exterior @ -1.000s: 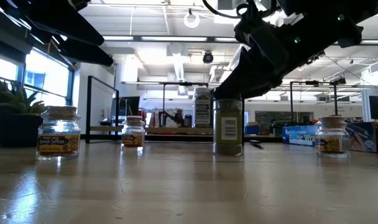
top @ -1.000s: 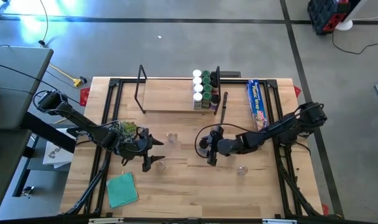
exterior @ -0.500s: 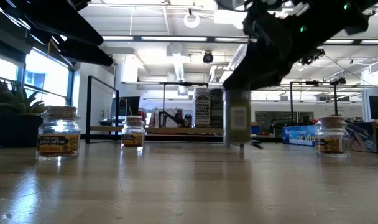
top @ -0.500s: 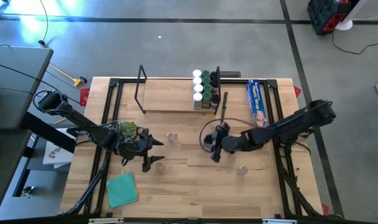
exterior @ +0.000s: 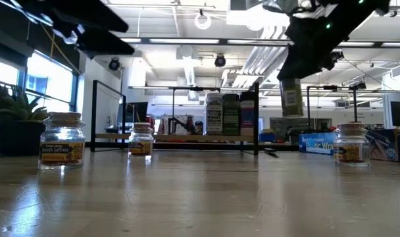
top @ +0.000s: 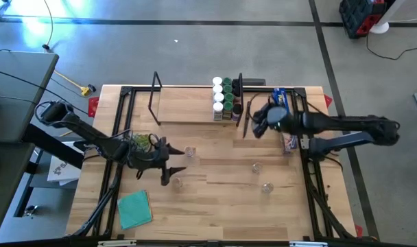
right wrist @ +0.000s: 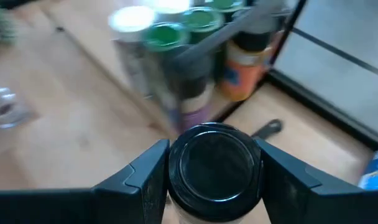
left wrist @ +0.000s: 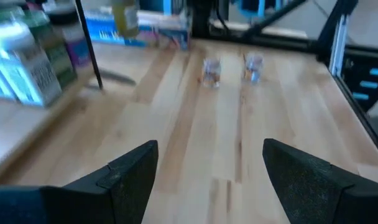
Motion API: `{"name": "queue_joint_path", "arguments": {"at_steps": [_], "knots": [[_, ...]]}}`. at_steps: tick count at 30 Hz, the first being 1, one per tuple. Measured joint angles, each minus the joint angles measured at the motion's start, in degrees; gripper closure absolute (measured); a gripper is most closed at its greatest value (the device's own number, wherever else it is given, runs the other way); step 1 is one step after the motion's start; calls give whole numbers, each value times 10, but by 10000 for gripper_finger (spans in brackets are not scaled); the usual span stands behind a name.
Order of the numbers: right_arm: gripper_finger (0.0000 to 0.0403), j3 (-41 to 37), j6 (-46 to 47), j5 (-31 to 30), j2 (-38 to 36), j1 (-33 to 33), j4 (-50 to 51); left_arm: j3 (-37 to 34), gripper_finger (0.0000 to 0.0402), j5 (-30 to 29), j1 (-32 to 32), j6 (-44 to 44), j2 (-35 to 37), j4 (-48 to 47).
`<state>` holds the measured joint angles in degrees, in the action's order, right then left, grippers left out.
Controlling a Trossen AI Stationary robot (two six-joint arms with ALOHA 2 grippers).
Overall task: Shelf spices
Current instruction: Adjust the black seasoning bottles on the shelf
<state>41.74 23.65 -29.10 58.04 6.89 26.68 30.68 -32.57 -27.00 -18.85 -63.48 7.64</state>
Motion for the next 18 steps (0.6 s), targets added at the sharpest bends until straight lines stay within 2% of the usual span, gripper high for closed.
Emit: {"name": "queue_joint_path", "arguments": {"at_steps": [7,10,14,18], "knots": [[212,0,-122,91,35,157,-90,0,117,2,54,92,0,59],[212,0,-176,143,60,207,-142,0,117,25,78,119,0,79],[212,0,-219,180,80,254,-155,0,117,51,104,141,0,93],[212,-4,-226,223,83,271,-146,0,117,65,124,142,0,93]]}}
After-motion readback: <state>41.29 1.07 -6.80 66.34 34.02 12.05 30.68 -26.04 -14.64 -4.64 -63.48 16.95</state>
